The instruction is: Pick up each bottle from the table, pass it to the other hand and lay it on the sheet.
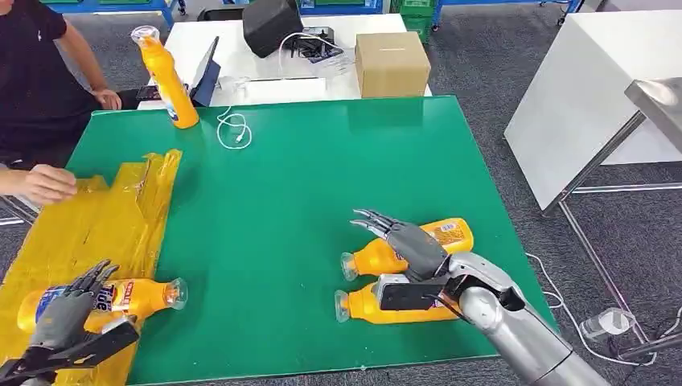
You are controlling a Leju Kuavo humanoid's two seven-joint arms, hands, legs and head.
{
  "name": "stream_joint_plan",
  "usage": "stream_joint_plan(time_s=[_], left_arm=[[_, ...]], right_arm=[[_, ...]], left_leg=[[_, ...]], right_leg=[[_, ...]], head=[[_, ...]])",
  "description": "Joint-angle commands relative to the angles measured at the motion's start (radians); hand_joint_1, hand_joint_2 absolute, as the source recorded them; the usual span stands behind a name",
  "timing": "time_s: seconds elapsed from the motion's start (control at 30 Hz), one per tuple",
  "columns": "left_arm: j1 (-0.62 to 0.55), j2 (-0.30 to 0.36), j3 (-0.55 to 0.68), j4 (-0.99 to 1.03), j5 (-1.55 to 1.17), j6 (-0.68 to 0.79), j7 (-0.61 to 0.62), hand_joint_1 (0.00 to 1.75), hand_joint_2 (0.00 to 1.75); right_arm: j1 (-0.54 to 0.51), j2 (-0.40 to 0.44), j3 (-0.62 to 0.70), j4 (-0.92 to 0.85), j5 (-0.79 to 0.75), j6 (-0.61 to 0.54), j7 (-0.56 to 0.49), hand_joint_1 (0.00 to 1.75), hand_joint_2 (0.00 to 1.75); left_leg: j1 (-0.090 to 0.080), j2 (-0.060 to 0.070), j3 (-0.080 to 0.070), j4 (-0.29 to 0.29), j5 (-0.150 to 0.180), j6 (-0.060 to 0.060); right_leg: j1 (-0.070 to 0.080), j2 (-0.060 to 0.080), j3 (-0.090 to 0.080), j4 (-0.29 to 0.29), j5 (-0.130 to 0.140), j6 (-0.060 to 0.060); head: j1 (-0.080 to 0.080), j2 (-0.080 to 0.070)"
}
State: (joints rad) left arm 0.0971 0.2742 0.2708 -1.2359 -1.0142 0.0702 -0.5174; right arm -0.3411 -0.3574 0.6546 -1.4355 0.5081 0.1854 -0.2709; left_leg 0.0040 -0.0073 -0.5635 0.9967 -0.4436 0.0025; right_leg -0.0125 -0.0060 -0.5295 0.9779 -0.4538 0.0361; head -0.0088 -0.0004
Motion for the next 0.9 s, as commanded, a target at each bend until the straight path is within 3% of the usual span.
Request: stream_joint_plan(time_s=[0.03,0.27,0.9], left_arm=[[0.018,-0.258,0.238,-0.194,0.386,-0.133,-0.174,0.00,0.00],[0.015,-0.301,0.345,-0.292,0.715,-0.330,-0.181,0.00,0.00],[0.033,-0.336,0.371,-0.345,0.788,-0.358,-0.181,0.00,0.00]], right_arm=[[0.175,-0.103,-0.023,-0.097,0.047,-0.055,0.008,0.00,1.75],[0.278,-0.148,-0.084,-0.191,0.065,-0.057,0.017,0.00,1.75],[0.356,-0.180,-0.149,-0.265,0.145,-0.096,0.054,0.00,1.75]], left_leg=[[0.000,-0.003,0.000,-0.001,0.000,0.001],[0.001,-0.001,-0.007,0.001,-0.002,0.001],[-0.001,0.000,-0.010,0.001,-0.002,0.002]], right_leg=[[0.000,-0.003,0.002,-0.003,-0.001,0.000],[0.000,-0.001,-0.004,-0.002,-0.001,0.000],[-0.001,0.000,-0.008,-0.002,0.000,0.000]], head=[[0.000,0.000],[0.000,0.000],[0.001,0.000]])
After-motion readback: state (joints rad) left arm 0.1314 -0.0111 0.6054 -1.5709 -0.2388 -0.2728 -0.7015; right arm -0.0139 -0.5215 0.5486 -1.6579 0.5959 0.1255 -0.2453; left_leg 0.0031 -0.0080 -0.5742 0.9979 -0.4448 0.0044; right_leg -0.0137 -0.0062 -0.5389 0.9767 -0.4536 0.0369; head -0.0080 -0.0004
